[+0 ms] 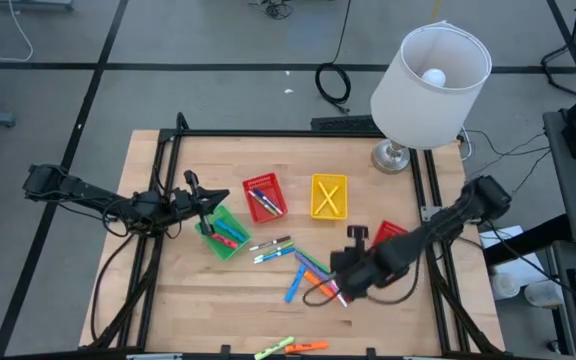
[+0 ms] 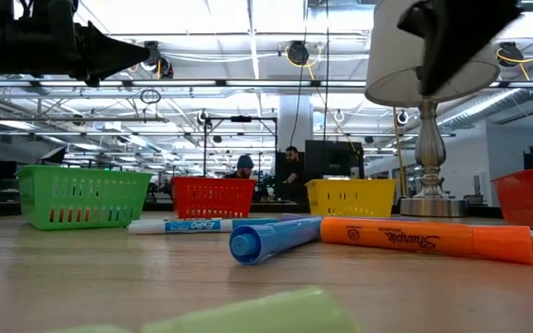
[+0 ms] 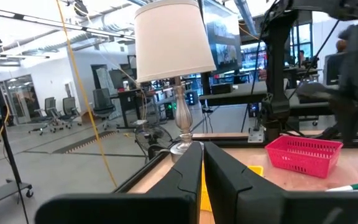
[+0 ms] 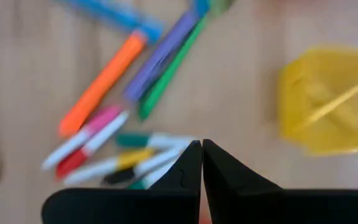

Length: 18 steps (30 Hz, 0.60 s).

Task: Pick & Place Markers
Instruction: Put the right small green highlighter pen into the right red bin

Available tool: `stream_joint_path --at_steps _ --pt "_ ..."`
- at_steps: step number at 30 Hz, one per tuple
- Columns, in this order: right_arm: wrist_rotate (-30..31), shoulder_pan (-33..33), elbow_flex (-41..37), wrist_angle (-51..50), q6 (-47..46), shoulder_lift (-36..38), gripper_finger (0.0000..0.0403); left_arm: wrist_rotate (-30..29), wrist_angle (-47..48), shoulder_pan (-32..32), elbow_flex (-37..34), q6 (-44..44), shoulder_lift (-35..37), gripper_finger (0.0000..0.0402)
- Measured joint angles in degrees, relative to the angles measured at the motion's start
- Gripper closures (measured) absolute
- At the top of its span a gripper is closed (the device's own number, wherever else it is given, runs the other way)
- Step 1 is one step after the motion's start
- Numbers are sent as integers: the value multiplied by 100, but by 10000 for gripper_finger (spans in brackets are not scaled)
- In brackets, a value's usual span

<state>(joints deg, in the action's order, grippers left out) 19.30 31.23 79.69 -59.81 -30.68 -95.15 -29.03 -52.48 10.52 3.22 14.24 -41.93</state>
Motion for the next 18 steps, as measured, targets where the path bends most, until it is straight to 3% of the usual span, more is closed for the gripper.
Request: stream_joint_path --at_steps 6,13,18 --pt "-956 384 41 -103 -309 -490 401 0 0 1 0 -16 0 376" --pt "-724 488 -51 -36 -1333 -682 398 -1 8 0 0 -126 0 376" --pt "-713 486 -471 327 -1341 -678 373 -1 15 1 0 -125 0 376"
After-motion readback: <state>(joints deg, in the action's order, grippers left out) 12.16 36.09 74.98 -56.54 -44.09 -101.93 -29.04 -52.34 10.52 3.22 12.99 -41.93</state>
